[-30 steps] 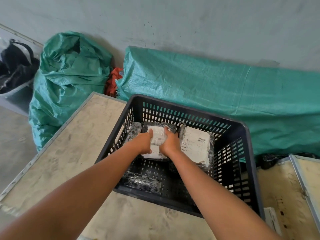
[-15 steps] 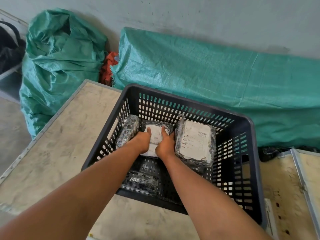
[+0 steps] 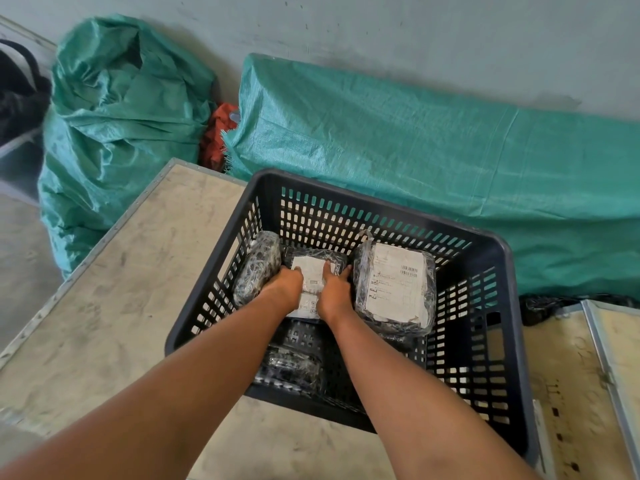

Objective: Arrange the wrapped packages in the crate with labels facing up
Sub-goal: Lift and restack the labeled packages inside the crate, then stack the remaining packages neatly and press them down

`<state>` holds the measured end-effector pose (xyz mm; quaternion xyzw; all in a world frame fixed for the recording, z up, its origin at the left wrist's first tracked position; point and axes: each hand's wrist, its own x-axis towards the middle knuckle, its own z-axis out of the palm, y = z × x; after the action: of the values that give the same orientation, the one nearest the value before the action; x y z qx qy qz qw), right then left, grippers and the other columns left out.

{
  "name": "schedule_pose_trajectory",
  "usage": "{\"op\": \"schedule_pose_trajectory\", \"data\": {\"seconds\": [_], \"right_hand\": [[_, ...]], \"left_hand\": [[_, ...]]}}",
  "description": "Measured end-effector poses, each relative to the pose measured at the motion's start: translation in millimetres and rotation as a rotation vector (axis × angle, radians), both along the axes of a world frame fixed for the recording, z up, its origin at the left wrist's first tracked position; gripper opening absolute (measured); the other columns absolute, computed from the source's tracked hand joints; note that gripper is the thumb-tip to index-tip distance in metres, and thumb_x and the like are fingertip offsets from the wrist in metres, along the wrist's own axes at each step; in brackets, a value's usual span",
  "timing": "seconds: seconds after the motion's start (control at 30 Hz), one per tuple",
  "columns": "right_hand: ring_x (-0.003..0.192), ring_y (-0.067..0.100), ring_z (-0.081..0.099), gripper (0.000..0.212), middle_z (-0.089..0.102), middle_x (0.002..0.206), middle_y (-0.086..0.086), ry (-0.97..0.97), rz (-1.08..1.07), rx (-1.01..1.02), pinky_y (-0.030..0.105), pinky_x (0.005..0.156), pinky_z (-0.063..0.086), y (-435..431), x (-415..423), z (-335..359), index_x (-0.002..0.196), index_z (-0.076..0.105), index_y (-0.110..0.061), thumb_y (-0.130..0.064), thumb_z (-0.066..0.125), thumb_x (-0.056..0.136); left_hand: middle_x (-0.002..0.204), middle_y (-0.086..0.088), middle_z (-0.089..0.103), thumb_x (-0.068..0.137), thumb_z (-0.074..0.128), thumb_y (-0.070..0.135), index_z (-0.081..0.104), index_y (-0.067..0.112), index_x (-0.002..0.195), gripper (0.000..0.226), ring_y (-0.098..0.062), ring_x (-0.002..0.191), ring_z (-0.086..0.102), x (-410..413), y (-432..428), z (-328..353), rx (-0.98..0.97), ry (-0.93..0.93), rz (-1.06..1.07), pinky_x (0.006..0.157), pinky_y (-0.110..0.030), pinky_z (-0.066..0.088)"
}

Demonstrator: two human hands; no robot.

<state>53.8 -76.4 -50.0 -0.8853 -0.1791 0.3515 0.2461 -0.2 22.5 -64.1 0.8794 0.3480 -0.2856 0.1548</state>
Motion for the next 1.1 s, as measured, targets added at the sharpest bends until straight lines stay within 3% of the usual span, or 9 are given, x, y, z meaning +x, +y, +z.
{"op": "schedule_pose_trajectory", "data": {"seconds": [0.2, 0.3, 0.37, 0.47, 0.57, 0.8, 0.9, 0.97, 1.1], "right_hand": [[0.154, 0.034, 0.005, 0.067, -0.014, 0.168, 0.019, -0.039, 0.007, -0.001, 0.029, 0.119, 0.015, -5.1, -7.9, 5.1, 0.163, 0.011, -0.010, 0.006, 0.038, 0.105], [0.155, 0.035, 0.009, 0.085, -0.021, 0.166, 0.015, 0.013, 0.010, 0.003, 0.037, 0.119, 0.031, -9.9, -4.6, 6.7, 0.161, 0.019, -0.006, 0.024, 0.050, 0.089], [0.152, 0.034, 0.022, 0.076, 0.003, 0.169, 0.017, 0.030, -0.087, 0.095, 0.030, 0.117, 0.033, -12.1, -2.0, 8.2, 0.158, 0.029, -0.001, 0.019, 0.054, 0.089], [0.101, 0.026, 0.063, 0.069, 0.058, 0.132, 0.011, 0.137, -0.244, 0.201, 0.021, 0.062, 0.051, -13.3, -1.5, 17.9, 0.153, 0.041, -0.004, 0.017, 0.053, 0.088], [0.074, 0.016, 0.061, 0.070, 0.062, 0.121, 0.001, 0.226, -0.344, 0.275, 0.019, 0.043, 0.042, -16.6, -0.5, 25.8, 0.153, 0.043, -0.011, 0.018, 0.049, 0.089], [0.102, 0.017, 0.065, 0.046, 0.052, 0.147, 0.010, 0.241, -0.342, 0.421, 0.047, 0.101, 0.053, -19.2, -4.1, 36.3, 0.142, 0.058, -0.018, 0.001, 0.056, 0.099], [0.098, 0.012, 0.065, 0.046, 0.046, 0.153, 0.011, 0.165, -0.246, 0.461, 0.036, 0.085, 0.060, -8.7, -12.4, 46.6, 0.137, 0.060, -0.025, 0.000, 0.058, 0.098], [0.108, 0.019, 0.067, 0.046, 0.044, 0.155, 0.011, 0.155, -0.165, 0.485, 0.030, 0.072, 0.059, 3.8, -23.4, 53.0, 0.136, 0.059, -0.028, -0.002, 0.058, 0.098], [0.127, 0.020, 0.051, 0.051, 0.042, 0.156, 0.010, 0.199, -0.053, 0.476, 0.044, 0.098, 0.055, 33.5, -53.8, 59.6, 0.149, 0.047, -0.031, -0.018, 0.059, 0.101]], "left_hand": [[0.159, -0.034, 0.012, 0.100, 0.053, 0.006, 0.002, 0.005, 0.160, 0.079, -0.044, 0.138, 0.041, -7.9, -5.6, 5.6, -0.021, 0.033, -0.105, 0.111, -0.047, 0.040], [0.156, -0.030, 0.028, 0.103, 0.044, 0.007, 0.007, 0.001, 0.159, 0.067, -0.040, 0.139, 0.039, -12.7, -5.1, 11.2, -0.005, -0.065, -0.160, 0.111, -0.041, 0.038], [0.144, -0.025, 0.047, 0.099, 0.045, 0.001, 0.023, 0.001, 0.155, 0.061, -0.035, 0.133, 0.047, -14.4, -1.8, 18.3, -0.096, -0.128, -0.081, 0.106, -0.037, 0.042], [0.142, -0.020, 0.051, 0.096, 0.056, 0.004, 0.038, 0.006, 0.150, 0.057, -0.032, 0.129, 0.051, -17.4, 2.2, 37.2, -0.179, -0.206, -0.053, 0.102, -0.039, 0.048], [0.152, -0.013, 0.045, 0.094, 0.069, 0.019, 0.041, 0.010, 0.152, 0.065, -0.029, 0.137, 0.046, -24.3, 5.1, 66.6, -0.221, -0.282, -0.063, 0.111, -0.039, 0.040], [0.138, 0.006, 0.061, 0.093, 0.070, 0.024, 0.059, 0.032, 0.139, 0.048, -0.007, 0.122, 0.055, -87.8, 21.7, 143.4, -0.227, -0.901, 0.016, 0.103, -0.025, 0.042], [0.135, 0.008, 0.064, 0.093, 0.070, 0.016, 0.068, 0.029, 0.129, 0.039, -0.006, 0.124, 0.058, -128.7, 29.7, 158.1, -0.085, -1.146, -0.011, 0.106, -0.032, 0.047], [0.136, 0.001, 0.063, 0.092, 0.070, 0.017, 0.068, 0.027, 0.131, 0.040, -0.015, 0.125, 0.059, -152.6, 32.9, 152.8, 0.047, -1.148, 0.008, 0.106, -0.039, 0.048], [0.151, -0.014, 0.046, 0.093, 0.067, 0.034, 0.033, 0.035, 0.156, 0.071, -0.033, 0.133, 0.049, -181.5, 30.2, 125.5, 0.045, -0.779, 0.142, 0.109, -0.042, 0.042]]}}
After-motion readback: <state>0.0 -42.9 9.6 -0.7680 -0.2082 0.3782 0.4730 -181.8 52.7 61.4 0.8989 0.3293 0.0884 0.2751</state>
